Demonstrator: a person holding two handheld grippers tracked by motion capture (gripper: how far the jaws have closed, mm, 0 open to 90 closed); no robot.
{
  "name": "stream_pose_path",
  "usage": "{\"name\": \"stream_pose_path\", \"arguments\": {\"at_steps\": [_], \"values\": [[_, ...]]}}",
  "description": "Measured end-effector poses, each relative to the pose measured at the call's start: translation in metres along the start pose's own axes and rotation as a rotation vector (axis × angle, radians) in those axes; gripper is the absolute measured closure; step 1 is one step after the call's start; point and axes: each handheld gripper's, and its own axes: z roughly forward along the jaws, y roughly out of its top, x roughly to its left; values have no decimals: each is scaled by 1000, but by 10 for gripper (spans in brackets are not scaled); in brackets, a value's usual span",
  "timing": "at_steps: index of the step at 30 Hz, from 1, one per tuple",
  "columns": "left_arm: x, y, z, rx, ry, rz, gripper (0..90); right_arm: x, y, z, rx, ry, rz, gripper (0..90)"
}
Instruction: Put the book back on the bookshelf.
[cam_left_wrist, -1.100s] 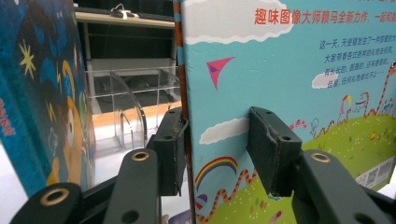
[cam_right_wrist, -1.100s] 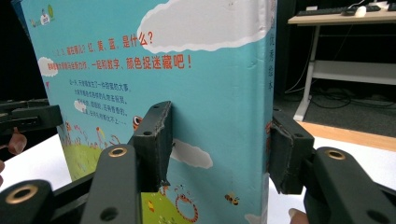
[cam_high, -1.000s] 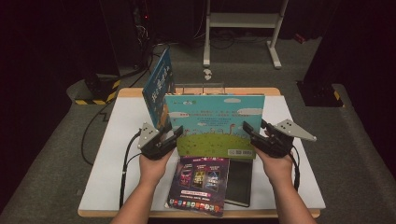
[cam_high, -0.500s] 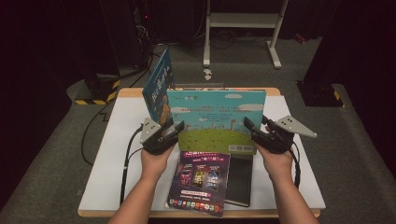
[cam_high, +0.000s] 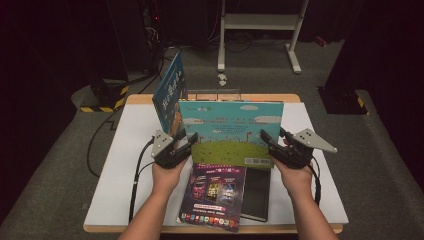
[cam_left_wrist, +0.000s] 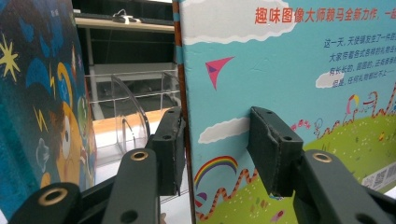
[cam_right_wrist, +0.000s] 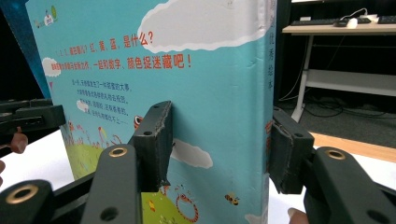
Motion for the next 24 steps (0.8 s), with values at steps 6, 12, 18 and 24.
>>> {"name": "stream_pose_path", "arguments": {"at_steps": [6,12,18,24], "values": [[-2,-1,-3,4,-2,27,547,3,-1,-5,-2,3,3,470],[-2,-3,-11,-12,14,52,516,14,-4,-19,-12,43,-4,452],[3,-1,-19,-22,16,32,484,22,-7,-25,-14,62,-7,406],[1,2,-24,-44,14,14,475,27,-3,-29,-45,97,-28,418]]}}
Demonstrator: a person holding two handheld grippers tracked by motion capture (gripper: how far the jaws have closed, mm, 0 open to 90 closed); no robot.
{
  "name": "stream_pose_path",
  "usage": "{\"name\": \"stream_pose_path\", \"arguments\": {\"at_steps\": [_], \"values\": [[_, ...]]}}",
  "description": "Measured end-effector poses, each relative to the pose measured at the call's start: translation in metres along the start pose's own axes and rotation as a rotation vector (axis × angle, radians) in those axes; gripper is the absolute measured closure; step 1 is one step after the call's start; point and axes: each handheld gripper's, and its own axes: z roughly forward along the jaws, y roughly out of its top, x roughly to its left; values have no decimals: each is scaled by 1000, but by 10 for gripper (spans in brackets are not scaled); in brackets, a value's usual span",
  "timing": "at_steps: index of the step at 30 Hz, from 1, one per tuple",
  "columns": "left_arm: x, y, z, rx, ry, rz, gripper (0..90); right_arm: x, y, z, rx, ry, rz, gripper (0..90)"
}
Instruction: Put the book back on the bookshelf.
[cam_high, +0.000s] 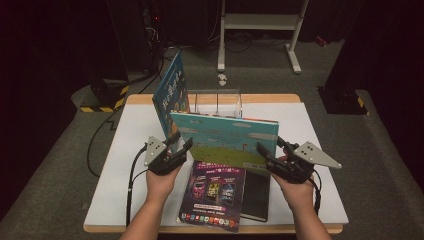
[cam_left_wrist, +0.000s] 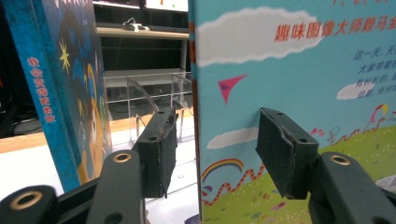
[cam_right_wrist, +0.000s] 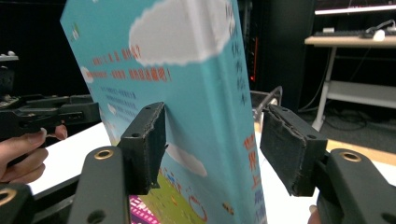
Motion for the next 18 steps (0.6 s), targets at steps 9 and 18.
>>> {"name": "stream_pose_path", "arguments": {"at_steps": [9,18], "values": [[1,1,1,1,23,-1,472,9,15,1,20,80,-49,446],[2,1,3,17,16,7,465,19,28,7,30,159,-86,524]]}}
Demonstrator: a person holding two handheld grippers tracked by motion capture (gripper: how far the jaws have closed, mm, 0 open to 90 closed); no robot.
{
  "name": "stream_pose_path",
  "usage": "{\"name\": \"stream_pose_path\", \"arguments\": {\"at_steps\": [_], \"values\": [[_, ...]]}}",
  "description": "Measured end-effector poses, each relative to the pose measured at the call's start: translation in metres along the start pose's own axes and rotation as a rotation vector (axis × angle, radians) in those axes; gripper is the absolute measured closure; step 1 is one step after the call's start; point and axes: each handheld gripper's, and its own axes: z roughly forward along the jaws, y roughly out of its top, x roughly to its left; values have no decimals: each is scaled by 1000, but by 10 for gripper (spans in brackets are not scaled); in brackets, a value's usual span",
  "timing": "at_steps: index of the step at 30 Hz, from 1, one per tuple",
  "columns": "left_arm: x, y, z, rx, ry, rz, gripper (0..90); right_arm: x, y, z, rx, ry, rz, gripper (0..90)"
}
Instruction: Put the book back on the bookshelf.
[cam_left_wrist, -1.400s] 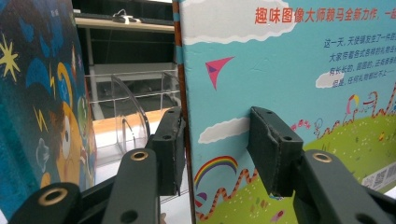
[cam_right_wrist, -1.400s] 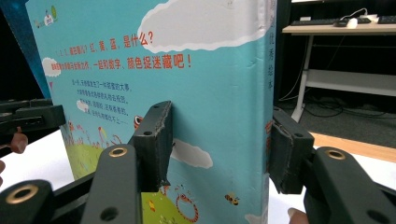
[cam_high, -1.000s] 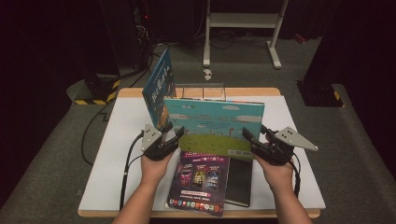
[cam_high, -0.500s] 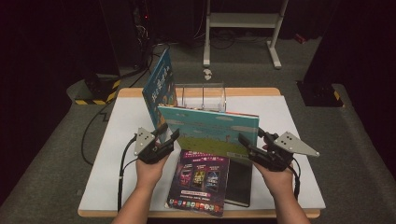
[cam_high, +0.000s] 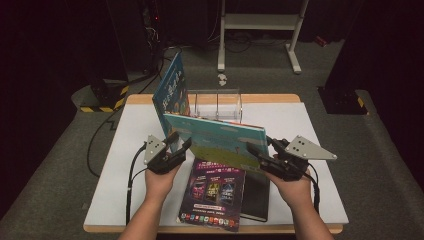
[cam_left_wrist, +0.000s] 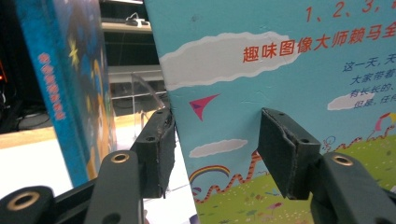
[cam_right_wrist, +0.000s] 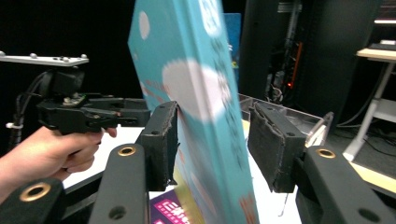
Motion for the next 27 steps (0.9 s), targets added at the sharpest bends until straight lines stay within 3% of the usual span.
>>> {"name": "stream_pose_path", "arguments": {"at_steps": [5,9,10,11,14,19,22,27], "values": [[-5,4,4,6,1,2,475,5,2,0,-14,-12,-70,636],[-2,2,3,3,16,0,483,4,1,-2,-18,95,-94,798],[-1,1,2,8,18,1,482,6,1,-2,-19,85,-98,800],[1,-1,1,17,21,4,482,8,1,-2,-17,39,-97,801],[9,-9,-9,51,32,18,481,-4,-1,-3,-27,78,-50,805],[28,-19,-33,92,69,9,481,0,-1,-3,-40,64,-56,807],[38,-23,-49,95,92,-14,481,1,-1,0,-50,58,-42,807],[51,-26,-71,95,127,-10,481,1,1,5,-58,37,-10,807]]}}
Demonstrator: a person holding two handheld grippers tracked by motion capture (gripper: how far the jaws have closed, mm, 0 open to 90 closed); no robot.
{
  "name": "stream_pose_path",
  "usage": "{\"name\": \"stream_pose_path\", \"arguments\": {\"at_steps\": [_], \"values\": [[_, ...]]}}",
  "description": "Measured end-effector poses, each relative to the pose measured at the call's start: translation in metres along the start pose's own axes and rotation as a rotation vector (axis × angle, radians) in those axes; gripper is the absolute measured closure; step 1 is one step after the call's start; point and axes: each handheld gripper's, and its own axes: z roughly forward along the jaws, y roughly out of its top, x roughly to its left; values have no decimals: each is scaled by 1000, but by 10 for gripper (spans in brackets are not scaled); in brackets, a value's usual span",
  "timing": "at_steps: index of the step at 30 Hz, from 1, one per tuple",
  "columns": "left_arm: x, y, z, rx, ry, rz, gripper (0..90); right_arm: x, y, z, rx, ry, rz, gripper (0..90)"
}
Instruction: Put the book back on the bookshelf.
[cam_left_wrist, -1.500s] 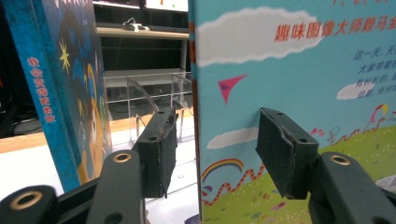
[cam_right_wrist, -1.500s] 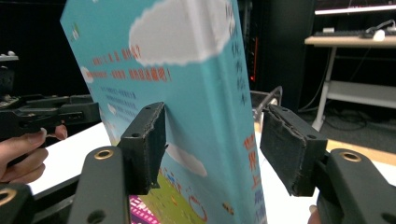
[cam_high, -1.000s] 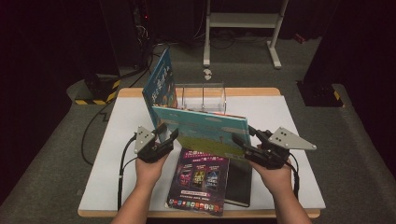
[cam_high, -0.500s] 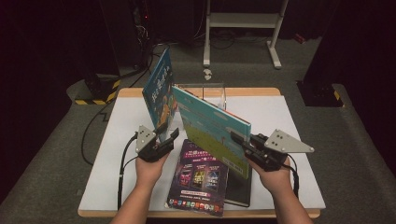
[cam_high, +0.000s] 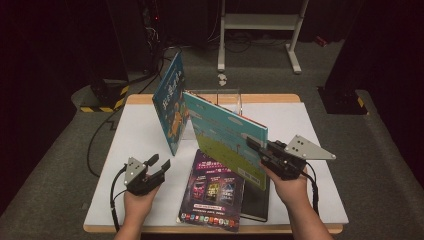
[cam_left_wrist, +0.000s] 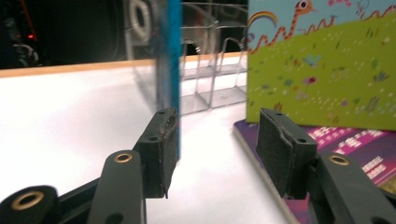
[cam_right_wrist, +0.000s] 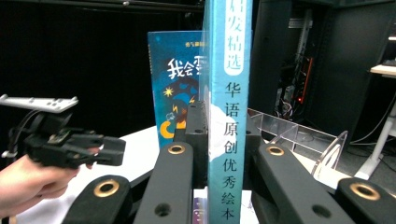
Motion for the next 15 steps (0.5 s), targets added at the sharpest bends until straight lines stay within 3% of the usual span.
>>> {"name": "stream_pose_path", "arguments": {"at_steps": [3,7,15], "values": [[5,2,-9,-10,-6,-38,481,1,-1,5,-6,-6,20,808],[5,2,-13,-17,-16,-57,481,4,-4,13,-16,-22,38,808],[8,-3,-12,8,-20,-44,485,13,-7,29,-35,-56,26,808]]}}
